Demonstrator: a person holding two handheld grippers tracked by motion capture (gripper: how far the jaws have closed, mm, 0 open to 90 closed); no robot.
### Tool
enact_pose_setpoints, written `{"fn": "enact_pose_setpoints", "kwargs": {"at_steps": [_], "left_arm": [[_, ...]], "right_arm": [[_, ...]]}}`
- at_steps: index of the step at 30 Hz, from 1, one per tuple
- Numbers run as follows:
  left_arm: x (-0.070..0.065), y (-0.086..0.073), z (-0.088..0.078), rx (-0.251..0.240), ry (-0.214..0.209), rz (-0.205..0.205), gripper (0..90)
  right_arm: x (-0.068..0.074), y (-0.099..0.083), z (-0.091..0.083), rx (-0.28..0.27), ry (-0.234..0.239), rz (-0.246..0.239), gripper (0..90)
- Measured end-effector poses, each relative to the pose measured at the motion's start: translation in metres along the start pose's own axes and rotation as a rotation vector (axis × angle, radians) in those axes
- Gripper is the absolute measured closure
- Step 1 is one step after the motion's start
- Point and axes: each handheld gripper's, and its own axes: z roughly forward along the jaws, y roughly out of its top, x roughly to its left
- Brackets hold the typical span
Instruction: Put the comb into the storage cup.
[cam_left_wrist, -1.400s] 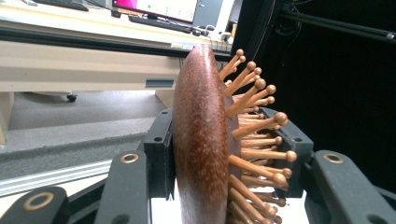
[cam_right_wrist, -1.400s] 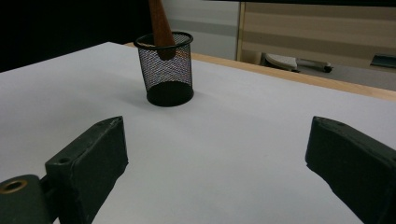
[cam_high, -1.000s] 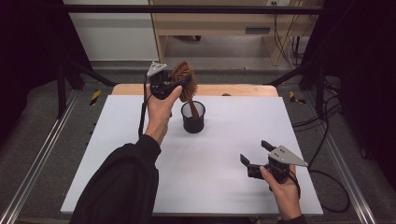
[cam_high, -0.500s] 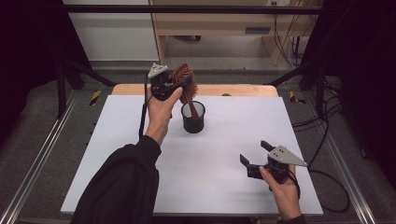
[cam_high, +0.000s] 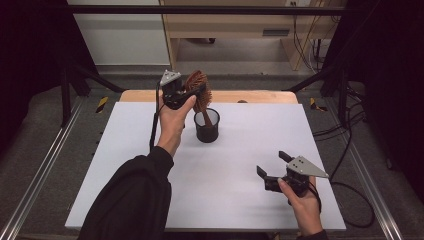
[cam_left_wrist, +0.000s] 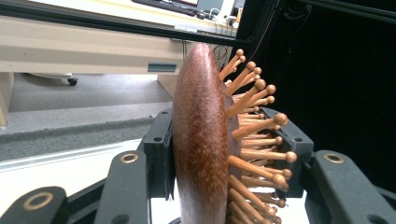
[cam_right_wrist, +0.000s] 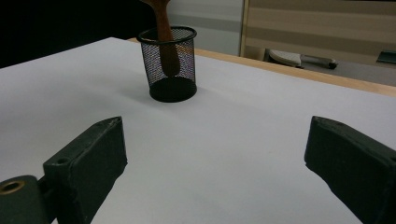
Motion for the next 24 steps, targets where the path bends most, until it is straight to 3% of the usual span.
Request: {"fn": "enact_pose_setpoints", "kwargs": {"at_steps": [24], "left_arm": [[0.0009, -0.0104, 0.0089, 0.014, -0.002, -0.019, 50.4]], "right_arm": [[0.001, -0.0007, 0.0014, 0.019, 0.007, 0.007, 5.8]]}}
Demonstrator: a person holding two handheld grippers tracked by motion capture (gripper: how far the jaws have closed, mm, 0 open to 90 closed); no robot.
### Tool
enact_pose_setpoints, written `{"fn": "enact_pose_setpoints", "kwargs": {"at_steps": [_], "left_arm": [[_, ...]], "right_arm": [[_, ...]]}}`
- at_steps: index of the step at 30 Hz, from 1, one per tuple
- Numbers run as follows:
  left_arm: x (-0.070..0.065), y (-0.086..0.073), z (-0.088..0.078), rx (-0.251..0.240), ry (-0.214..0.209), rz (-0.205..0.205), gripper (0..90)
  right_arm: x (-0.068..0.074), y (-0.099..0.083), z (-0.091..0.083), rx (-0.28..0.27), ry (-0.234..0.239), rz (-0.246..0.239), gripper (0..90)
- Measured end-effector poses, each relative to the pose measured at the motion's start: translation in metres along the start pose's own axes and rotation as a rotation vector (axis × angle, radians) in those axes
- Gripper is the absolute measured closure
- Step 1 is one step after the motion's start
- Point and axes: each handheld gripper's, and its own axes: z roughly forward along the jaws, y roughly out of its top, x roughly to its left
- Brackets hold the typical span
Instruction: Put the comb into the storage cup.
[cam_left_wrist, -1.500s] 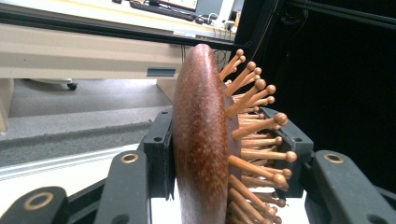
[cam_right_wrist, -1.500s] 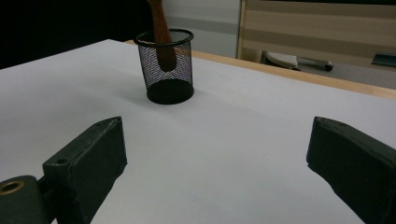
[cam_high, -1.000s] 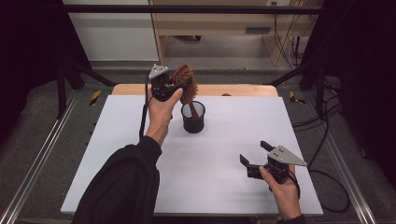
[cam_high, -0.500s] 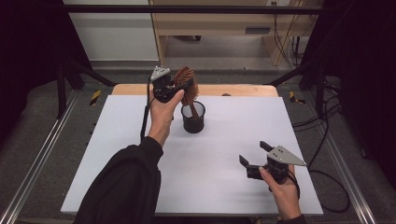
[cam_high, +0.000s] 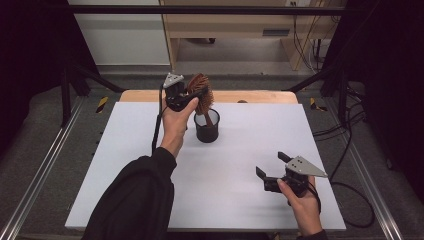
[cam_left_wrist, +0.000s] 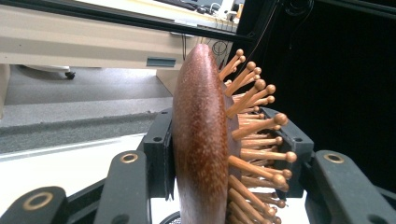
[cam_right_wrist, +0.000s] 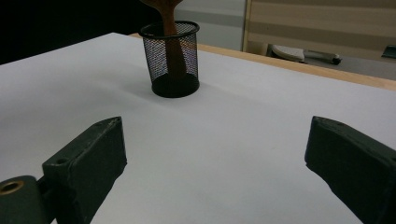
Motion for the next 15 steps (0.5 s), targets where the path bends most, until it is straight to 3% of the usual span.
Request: {"fn": "enact_pose_setpoints", "kwargs": {"at_steps": [15], "left_arm": [[0.0006, -0.0026, 0.0018, 0.005, -0.002, -0.006, 50.3]], "right_arm": [[-0.0005, -0.0006, 0.0009, 0.011, 0.008, 0.017, 5.8]]}}
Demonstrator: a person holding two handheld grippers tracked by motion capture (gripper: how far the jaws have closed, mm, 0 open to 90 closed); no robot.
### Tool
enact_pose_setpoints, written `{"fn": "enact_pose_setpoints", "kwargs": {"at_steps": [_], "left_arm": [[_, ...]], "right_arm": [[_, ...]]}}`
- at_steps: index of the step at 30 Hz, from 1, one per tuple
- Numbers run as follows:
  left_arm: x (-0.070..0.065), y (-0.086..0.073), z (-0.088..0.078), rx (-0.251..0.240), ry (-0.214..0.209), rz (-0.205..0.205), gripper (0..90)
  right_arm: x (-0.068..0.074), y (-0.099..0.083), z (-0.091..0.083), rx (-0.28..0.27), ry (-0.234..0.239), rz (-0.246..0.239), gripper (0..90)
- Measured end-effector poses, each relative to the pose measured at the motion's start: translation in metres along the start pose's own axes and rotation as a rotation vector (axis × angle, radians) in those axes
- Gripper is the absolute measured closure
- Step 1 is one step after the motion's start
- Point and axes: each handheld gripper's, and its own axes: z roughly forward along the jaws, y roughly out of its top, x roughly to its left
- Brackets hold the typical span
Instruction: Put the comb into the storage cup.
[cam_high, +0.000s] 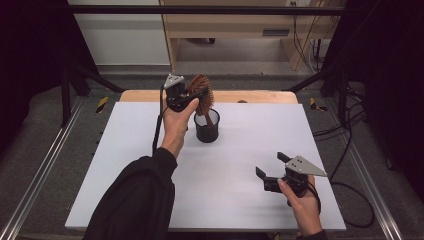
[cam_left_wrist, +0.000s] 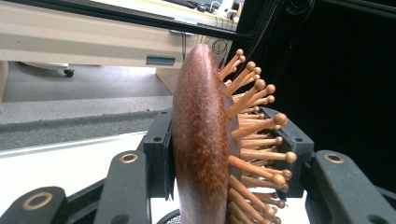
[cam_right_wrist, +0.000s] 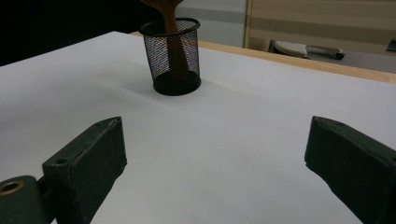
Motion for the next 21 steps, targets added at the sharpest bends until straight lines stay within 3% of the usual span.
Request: {"fn": "enact_pose_setpoints", "kwargs": {"at_steps": [21], "left_arm": [[0.0002, -0.0074, 0.0039, 0.012, 0.0, -0.006, 50.3]], "right_arm": [[0.0007, 0.0, 0.0005, -0.002, 0.005, -0.006, 5.9]]}}
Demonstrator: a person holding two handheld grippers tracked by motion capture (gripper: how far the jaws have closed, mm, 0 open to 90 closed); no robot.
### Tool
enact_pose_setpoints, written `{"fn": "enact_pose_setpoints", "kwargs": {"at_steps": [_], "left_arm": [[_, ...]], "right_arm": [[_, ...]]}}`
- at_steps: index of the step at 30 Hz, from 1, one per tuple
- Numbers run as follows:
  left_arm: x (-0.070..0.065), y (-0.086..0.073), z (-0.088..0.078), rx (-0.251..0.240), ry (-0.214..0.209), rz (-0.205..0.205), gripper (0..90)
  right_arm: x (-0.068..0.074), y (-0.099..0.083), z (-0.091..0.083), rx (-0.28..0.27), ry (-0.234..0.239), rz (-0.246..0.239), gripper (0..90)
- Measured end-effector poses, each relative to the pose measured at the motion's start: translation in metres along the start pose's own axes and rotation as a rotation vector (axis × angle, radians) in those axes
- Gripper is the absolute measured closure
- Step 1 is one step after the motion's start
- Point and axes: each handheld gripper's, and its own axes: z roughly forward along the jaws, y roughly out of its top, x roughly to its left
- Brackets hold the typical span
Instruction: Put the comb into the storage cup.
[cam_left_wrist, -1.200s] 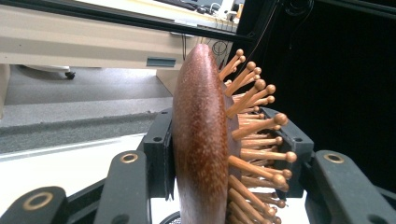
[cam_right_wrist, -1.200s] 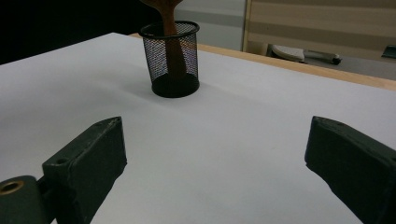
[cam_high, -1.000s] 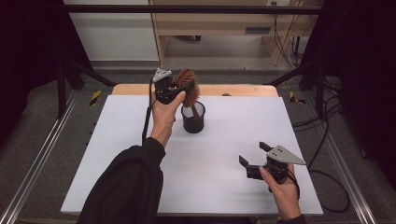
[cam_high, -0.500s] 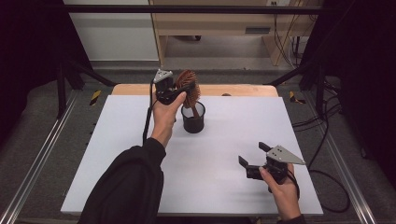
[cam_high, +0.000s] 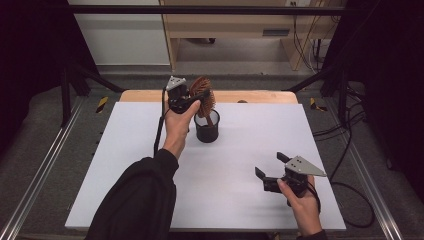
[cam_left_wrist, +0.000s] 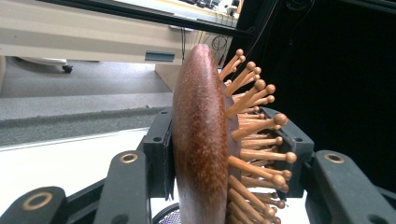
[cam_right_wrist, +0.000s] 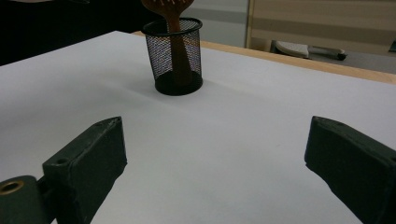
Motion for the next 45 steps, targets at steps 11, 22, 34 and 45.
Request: {"fn": "enact_pose_setpoints", "kwargs": {"at_steps": [11, 22, 34, 45], "left_arm": [[0.0016, -0.0014, 0.0001, -0.004, -0.002, -0.012, 50.3], [0.0019, -0.0027, 0.0001, -0.006, -0.006, -0.019, 50.3], [0.002, -0.0034, 0.0007, -0.009, -0.011, -0.022, 50.2], [0.0056, -0.0037, 0.0009, -0.006, -0.007, -0.012, 49.2]], "right_arm": [[0.0, -0.0001, 0.0001, 0.001, 0.002, 0.0, 5.8], [0.0004, -0.0001, 0.0006, 0.001, 0.003, -0.003, 5.7], [0.0008, -0.0002, 0.0008, 0.002, 0.004, -0.002, 5.7], [0.0022, -0.0006, 0.002, 0.01, 0.01, -0.008, 5.7]]}}
